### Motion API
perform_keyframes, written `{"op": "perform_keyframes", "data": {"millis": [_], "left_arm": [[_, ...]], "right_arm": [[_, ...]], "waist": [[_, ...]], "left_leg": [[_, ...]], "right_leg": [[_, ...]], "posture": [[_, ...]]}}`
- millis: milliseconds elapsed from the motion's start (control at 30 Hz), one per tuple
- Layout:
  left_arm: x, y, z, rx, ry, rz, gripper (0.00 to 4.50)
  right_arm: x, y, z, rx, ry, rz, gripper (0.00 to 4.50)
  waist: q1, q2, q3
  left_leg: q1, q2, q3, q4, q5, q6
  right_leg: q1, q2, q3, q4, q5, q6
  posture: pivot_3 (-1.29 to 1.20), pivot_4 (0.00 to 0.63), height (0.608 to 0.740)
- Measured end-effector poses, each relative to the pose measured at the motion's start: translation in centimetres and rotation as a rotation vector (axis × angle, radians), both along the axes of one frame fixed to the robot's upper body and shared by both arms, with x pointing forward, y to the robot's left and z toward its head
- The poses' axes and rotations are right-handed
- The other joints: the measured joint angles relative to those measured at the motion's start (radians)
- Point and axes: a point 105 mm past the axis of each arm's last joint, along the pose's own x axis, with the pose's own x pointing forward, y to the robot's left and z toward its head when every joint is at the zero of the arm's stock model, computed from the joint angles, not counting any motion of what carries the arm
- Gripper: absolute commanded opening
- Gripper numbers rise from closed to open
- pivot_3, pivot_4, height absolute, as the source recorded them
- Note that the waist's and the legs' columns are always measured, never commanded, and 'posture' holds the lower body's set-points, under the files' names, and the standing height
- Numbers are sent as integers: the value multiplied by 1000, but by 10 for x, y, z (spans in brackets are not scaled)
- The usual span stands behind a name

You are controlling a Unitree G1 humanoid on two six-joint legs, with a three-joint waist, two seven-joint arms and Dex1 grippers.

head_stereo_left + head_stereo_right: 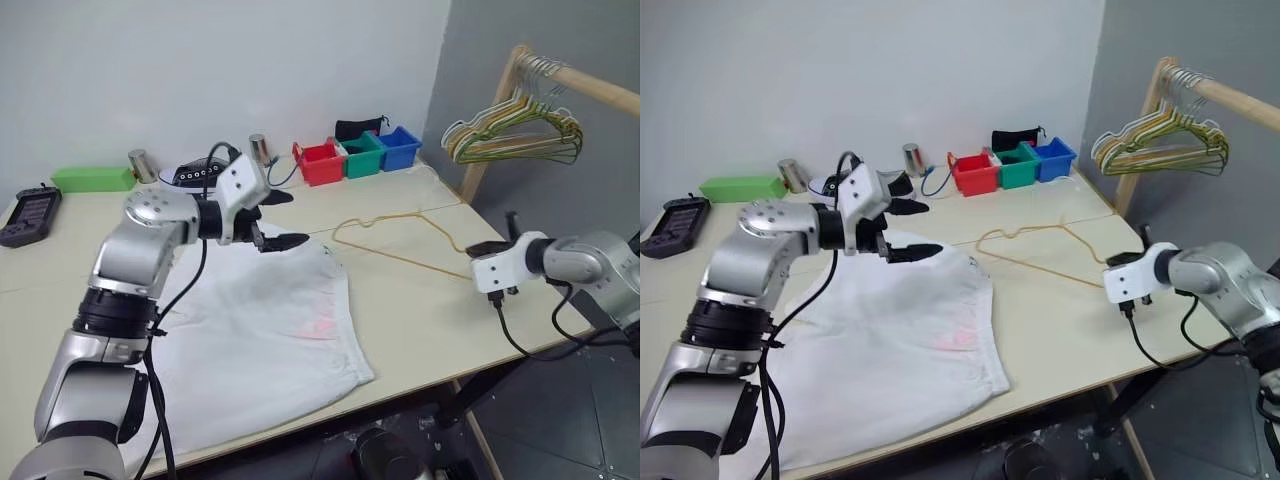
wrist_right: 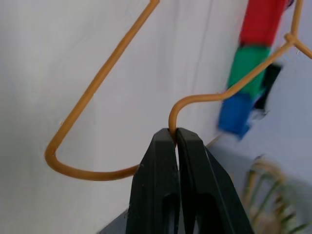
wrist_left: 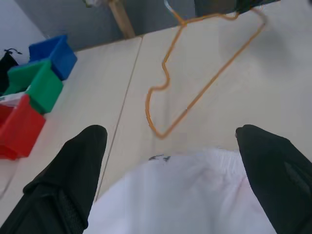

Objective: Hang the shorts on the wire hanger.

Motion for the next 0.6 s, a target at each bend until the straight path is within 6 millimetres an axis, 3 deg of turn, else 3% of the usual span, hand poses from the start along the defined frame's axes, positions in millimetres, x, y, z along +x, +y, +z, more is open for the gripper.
{"op": "perform_keyframes", "data": {"millis": [167,367,600], "left_arm": [[-1,2,14,-3,59,-83,4500],[-2,8,-9,89,167,-120,4500],[-6,11,-23,161,217,-145,4500]], "right_arm": [[11,40,31,-56,-212,231,18],[13,69,39,-47,-302,366,18],[14,78,46,-34,-354,400,18]], "waist": [[10,0,0],[22,0,0],[25,0,0]], "left_leg": [[-1,0,-1,-3,0,0],[0,0,-1,-3,0,0],[1,0,-2,-2,0,0]], "right_leg": [[-1,0,0,1,-2,-1],[-1,0,0,2,-3,-1],[0,0,0,3,-3,-1]], "posture": [[-281,0,740],[-284,0,740],[-292,0,740]]}}
